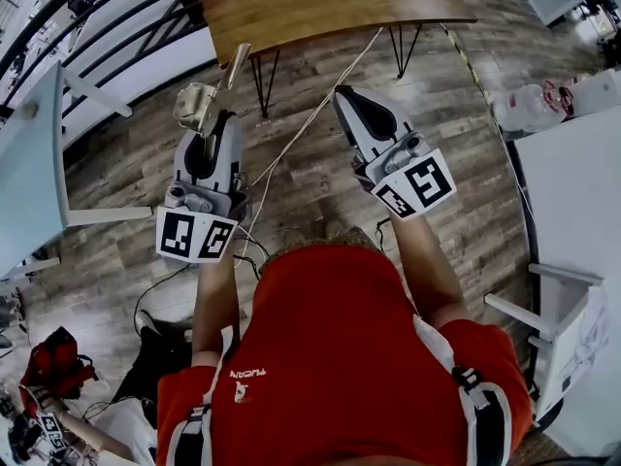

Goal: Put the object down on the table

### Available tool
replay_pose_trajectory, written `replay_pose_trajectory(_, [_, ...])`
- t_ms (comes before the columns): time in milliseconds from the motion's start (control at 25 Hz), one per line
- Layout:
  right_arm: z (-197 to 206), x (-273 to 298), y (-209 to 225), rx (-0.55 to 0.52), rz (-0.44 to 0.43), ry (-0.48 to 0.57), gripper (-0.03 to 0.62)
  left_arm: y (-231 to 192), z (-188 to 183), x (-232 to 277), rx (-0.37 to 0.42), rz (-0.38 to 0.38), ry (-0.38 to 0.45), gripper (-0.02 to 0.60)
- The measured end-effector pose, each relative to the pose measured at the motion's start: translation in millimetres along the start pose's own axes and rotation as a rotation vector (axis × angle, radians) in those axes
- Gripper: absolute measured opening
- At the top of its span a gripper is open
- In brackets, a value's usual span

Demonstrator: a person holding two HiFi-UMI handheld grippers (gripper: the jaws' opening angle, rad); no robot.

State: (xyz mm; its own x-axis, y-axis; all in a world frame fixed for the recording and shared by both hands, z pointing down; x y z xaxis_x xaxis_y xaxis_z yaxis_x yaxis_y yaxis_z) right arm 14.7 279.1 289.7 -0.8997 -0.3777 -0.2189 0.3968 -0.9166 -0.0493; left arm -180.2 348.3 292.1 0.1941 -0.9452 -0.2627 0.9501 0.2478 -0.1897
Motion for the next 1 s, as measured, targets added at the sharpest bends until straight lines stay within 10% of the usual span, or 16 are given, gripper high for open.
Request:
replay_pose_trajectory(560, [12.1, 24.6, -3.2, -0.014, 0.023, -0.033, 0.025, -31.7, 7.4, 3.5, 0.005, 0.023, -0.035, 0.091])
replay_pose_trajectory(1000, [23.8, 36.5, 77.5, -0.011, 0.027, -0.005, 0.025, -37.9, 31.7, 80.1, 0.036, 0.022, -0.066, 0.091])
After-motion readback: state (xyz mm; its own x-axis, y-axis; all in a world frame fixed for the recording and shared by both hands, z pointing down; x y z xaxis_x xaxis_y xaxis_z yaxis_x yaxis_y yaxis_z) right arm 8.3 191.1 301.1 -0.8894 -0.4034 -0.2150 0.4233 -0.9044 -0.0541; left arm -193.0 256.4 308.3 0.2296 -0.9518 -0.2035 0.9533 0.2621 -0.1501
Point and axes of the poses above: the fingertips, and each gripper's own axes: x forward along the fingers, y to its right, z out of its underside, the point moved 4 cm from there along -x, backward along the fingers, and after that the axes turned 7 degrees about -z, right-handed, at the moved point
